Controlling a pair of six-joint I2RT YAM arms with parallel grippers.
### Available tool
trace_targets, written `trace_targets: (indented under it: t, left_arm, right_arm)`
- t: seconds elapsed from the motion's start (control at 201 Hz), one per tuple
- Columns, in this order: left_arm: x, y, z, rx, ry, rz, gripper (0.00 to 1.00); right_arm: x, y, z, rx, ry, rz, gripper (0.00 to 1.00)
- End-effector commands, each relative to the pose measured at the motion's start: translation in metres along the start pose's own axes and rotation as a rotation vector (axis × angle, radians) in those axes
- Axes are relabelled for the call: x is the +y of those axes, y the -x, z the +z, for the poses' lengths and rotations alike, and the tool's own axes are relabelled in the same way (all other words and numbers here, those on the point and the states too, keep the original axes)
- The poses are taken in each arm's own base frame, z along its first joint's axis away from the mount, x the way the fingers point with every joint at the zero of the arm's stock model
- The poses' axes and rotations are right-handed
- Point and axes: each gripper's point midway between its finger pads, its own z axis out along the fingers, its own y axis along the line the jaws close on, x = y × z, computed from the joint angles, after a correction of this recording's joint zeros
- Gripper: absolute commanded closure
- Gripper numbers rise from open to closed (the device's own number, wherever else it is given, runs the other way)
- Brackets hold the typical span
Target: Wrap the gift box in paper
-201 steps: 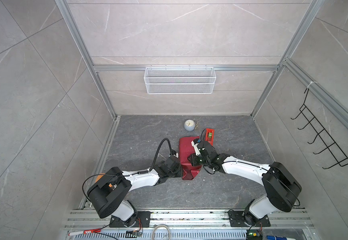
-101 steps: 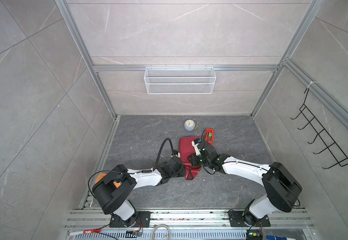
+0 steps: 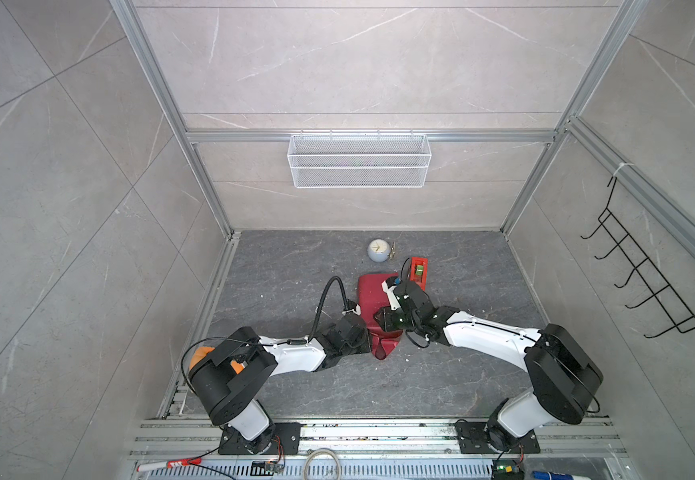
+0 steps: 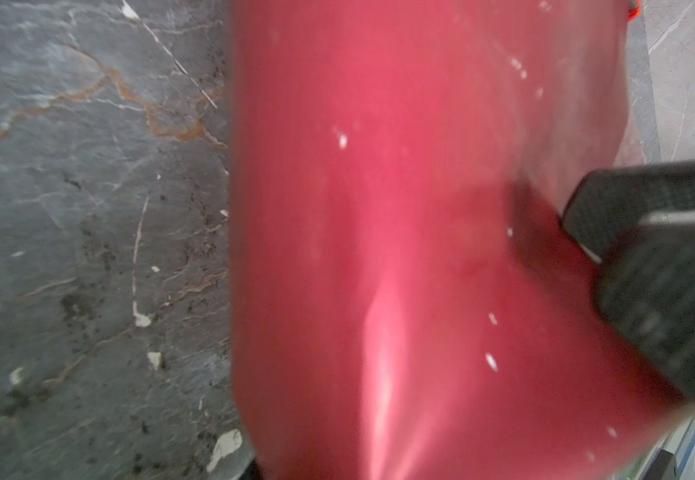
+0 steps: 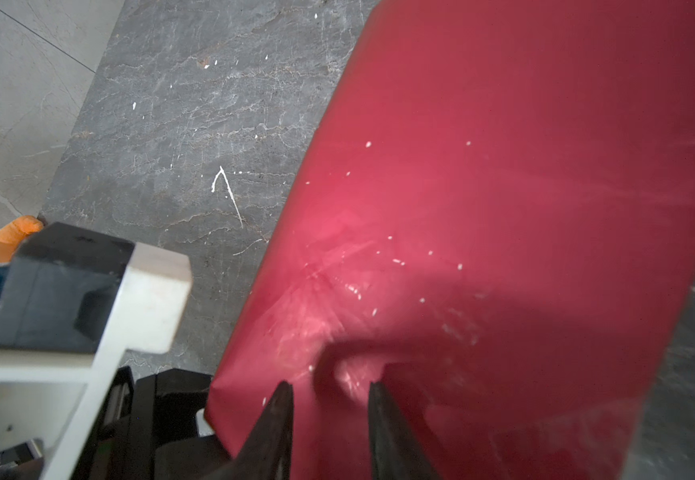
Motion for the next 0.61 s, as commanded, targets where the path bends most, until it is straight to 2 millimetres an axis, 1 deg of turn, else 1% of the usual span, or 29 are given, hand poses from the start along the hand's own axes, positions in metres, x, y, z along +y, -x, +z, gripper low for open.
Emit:
trace_targets:
  t: [0.0, 0.09, 0.164, 0.279, 0.373, 0.602]
  left_arm:
    - [-0.012, 0.018, -0.005, -0.076, -0.036, -0.012, 0.74]
    - [-0.011, 0.017, -0.006, -0.074, -0.033, -0.012, 0.74]
    - [-0.010, 0.017, -0.006, -0.071, -0.032, -0.013, 0.74]
    - [-0.008, 0.015, -0.008, -0.069, -0.030, -0.013, 0.74]
    - [-0.008, 0.013, -0.008, -0.066, -0.029, -0.014, 0.74]
    - [-0.008, 0.010, -0.009, -0.051, -0.040, -0.009, 0.70]
  right_arm:
    - [0.008, 0.009, -0.022, -0.006, 0.007, -0.033, 0.64]
    - [0.010, 0.008, -0.031, -0.008, 0.016, -0.036, 0.64]
    - [0.011, 0.001, -0.032, 0.005, 0.033, -0.028, 0.65]
    - [0.009, -0.010, -0.028, 0.031, 0.048, -0.016, 0.67]
    - [0.005, -0.015, -0.023, 0.043, 0.036, -0.013, 0.68]
    - [-0.012, -0.026, -0.016, 0.061, -0.035, -0.022, 0.70]
